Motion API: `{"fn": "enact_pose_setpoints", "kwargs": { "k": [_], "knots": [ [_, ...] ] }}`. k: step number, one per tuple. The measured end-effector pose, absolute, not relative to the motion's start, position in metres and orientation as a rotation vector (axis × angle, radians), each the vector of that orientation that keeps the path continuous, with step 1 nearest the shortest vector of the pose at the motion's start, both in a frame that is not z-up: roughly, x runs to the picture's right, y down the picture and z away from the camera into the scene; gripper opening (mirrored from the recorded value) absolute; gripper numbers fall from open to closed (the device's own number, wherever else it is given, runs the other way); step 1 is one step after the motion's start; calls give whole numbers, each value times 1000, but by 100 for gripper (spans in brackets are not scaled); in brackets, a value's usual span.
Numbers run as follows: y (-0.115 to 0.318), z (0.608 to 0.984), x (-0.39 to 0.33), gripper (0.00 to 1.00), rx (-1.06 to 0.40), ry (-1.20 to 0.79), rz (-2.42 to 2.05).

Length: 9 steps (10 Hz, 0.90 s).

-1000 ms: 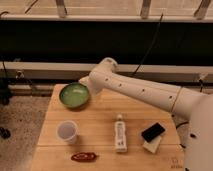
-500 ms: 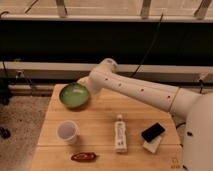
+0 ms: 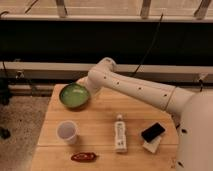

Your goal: Pick up the ceramic bowl

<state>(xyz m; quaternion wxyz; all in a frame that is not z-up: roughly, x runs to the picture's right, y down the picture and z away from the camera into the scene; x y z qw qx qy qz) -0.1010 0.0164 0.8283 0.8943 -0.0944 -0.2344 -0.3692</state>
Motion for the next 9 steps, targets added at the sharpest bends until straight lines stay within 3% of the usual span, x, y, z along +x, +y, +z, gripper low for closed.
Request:
{"fn": "enact_pose_setpoints", "kwargs": {
  "k": [5, 9],
  "knots": [
    [29, 893, -107, 80, -371, -418, -883],
    [32, 909, -99, 80, -443, -379, -933]
  ]
}}
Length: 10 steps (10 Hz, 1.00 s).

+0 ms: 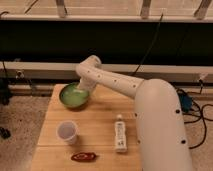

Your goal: Pick up the ceramic bowl

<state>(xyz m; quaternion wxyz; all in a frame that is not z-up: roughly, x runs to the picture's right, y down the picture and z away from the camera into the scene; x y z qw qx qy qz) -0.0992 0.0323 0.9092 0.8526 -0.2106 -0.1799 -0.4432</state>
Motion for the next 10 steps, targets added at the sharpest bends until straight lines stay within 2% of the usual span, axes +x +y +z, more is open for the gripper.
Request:
{"fn": "enact_pose_setpoints", "kwargs": {
  "k": [8, 10],
  "knots": [
    [70, 936, -104, 80, -550, -399, -987],
    [75, 941, -105, 70, -574, -408, -1000]
  ]
}}
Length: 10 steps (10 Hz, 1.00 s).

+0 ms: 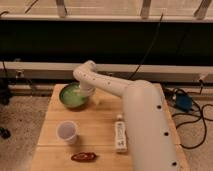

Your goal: Pick up the ceramic bowl

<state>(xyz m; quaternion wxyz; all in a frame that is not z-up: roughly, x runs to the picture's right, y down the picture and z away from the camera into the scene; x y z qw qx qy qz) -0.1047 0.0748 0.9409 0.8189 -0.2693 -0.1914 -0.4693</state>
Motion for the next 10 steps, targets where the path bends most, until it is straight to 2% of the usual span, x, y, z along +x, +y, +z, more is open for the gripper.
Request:
{"fn": "enact_pose_setpoints", "kwargs": {
  "k": [1, 2, 4, 5, 7, 10],
  "knots": [
    [76, 943, -105, 60, -583, -411, -1005],
    [77, 945, -106, 45, -591, -417, -1011],
    [75, 945, -105, 27, -593, -425, -1015],
    [75, 944, -103, 14, -594, -430, -1013],
    [75, 941, -101, 2, -591, -426, -1016],
    [67, 932, -98, 0, -570, -430, -1019]
  ]
}}
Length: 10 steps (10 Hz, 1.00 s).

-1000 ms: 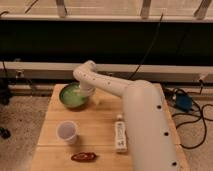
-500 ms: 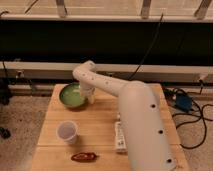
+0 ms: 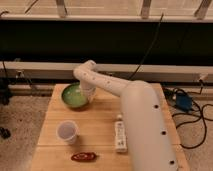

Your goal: Pick up the ceramic bowl

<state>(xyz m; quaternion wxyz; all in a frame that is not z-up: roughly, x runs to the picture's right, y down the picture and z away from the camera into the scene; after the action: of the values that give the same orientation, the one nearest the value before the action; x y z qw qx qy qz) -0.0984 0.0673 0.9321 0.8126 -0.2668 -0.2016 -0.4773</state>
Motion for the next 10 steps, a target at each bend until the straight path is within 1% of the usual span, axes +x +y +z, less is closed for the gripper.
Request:
{"fn": "enact_pose_setpoints", "kwargs": {
  "k": [10],
  "knots": [
    [43, 899, -85, 0, -539, -478, -1033]
  ]
}}
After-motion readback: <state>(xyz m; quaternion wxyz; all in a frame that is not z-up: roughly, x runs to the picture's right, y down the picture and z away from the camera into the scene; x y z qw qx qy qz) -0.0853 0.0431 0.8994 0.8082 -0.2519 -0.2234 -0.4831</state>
